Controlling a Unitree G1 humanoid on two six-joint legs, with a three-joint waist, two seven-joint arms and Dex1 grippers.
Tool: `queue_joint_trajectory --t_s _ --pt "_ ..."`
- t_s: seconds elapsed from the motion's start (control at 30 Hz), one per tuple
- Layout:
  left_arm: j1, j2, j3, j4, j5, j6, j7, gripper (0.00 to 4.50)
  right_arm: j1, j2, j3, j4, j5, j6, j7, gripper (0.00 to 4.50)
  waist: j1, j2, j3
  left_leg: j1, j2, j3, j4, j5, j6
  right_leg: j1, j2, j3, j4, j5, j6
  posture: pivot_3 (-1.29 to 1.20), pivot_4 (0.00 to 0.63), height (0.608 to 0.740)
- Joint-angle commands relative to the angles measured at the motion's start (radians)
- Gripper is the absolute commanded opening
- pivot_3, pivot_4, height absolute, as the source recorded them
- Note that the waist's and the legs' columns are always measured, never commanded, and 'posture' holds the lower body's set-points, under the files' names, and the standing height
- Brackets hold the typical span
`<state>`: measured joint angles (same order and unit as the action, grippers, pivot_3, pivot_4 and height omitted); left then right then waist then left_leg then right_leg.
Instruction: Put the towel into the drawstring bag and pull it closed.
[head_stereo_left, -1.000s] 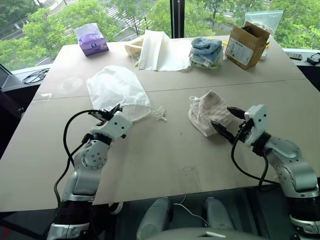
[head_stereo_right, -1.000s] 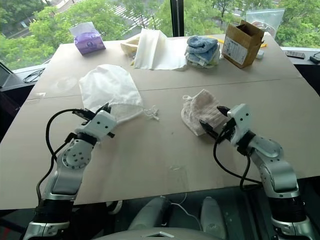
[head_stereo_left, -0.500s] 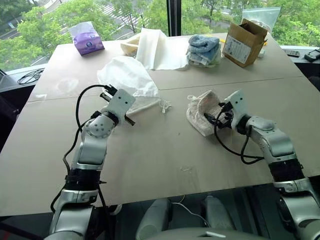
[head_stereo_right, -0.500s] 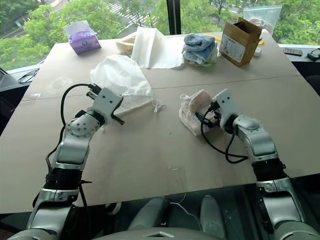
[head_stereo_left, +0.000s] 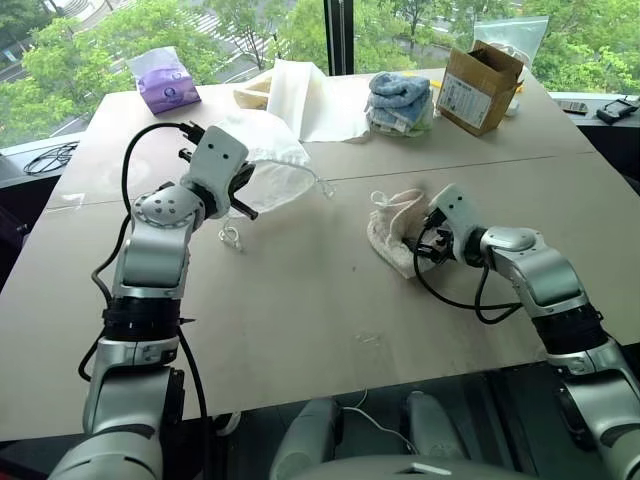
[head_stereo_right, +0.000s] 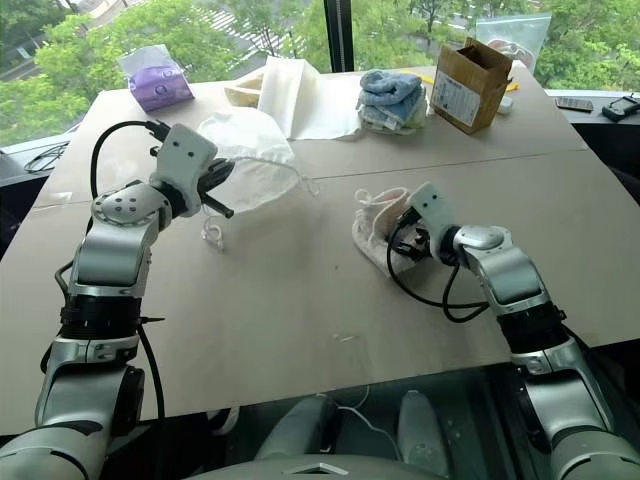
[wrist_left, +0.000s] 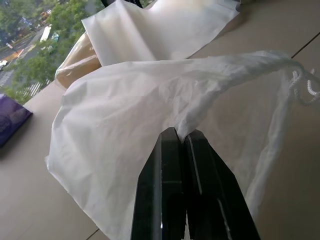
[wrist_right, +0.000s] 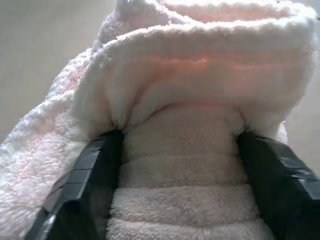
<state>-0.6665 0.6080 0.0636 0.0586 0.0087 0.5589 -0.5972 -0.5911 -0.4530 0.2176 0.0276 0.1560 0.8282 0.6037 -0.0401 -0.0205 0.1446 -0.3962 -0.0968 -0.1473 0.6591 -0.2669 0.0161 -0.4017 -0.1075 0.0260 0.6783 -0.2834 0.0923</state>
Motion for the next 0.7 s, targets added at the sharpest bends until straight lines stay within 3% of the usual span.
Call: queue_joint_trajectory --t_s 0.03,0.13,0.17,0.2,0.43,0.7 --pt "-0.093 -0.012 0.006 -0.017 -0.065 0.085 -0.031 0.00 0.043 0.015 0.050 0.085 -0.018 0.137 -0.014 2.14 0.001 -0.001 -0.001 0.000 0.000 -0.001 0.002 0.000 0.000 0.001 0.000 -0.001 0.000 0.000 0.000 0.00 0.150 0.740" --pt "-0.141 -0.023 0.006 -0.002 -0.094 0.145 -0.033 0.00 0.040 0.022 0.044 0.082 -0.017 0.155 -0.024 0.67 0.002 -0.002 -0.001 0.002 0.000 -0.002 0.006 0.000 0.000 0.005 0.001 -0.002 0.001 0.000 0.000 0.00 0.150 0.740" --pt "-0.157 -0.026 0.005 0.002 -0.106 0.164 -0.036 0.00 0.036 0.023 0.043 0.081 -0.020 0.181 -0.036 0.50 0.002 -0.002 -0.001 0.003 0.000 -0.002 0.007 0.000 0.000 0.006 0.001 -0.001 0.001 0.000 0.000 0.00 0.150 0.740" --pt "-0.167 -0.029 0.004 0.003 -0.115 0.179 -0.037 0.00 0.034 0.023 0.042 0.079 -0.022 0.201 -0.044 0.03 0.002 -0.002 -0.002 0.004 0.000 -0.002 0.007 0.000 0.000 0.007 0.001 -0.002 0.001 0.000 0.000 0.00 0.150 0.740" --pt "-0.225 -0.062 0.003 0.024 -0.183 0.273 -0.036 0.00 0.041 0.042 -0.069 -0.049 0.047 0.165 -0.032 0.03 0.003 -0.003 -0.002 0.004 -0.001 -0.003 0.008 0.000 0.000 0.007 0.001 -0.002 0.002 0.000 0.000 0.00 0.150 0.740" --pt "-0.227 -0.077 -0.027 0.058 -0.186 0.246 -0.033 0.00 0.087 -0.077 -0.202 -0.387 0.327 0.263 0.175 0.03 -0.002 0.001 0.002 -0.006 -0.001 -0.005 0.006 0.000 0.000 0.000 0.000 -0.003 0.001 0.000 0.000 0.00 0.150 0.740"
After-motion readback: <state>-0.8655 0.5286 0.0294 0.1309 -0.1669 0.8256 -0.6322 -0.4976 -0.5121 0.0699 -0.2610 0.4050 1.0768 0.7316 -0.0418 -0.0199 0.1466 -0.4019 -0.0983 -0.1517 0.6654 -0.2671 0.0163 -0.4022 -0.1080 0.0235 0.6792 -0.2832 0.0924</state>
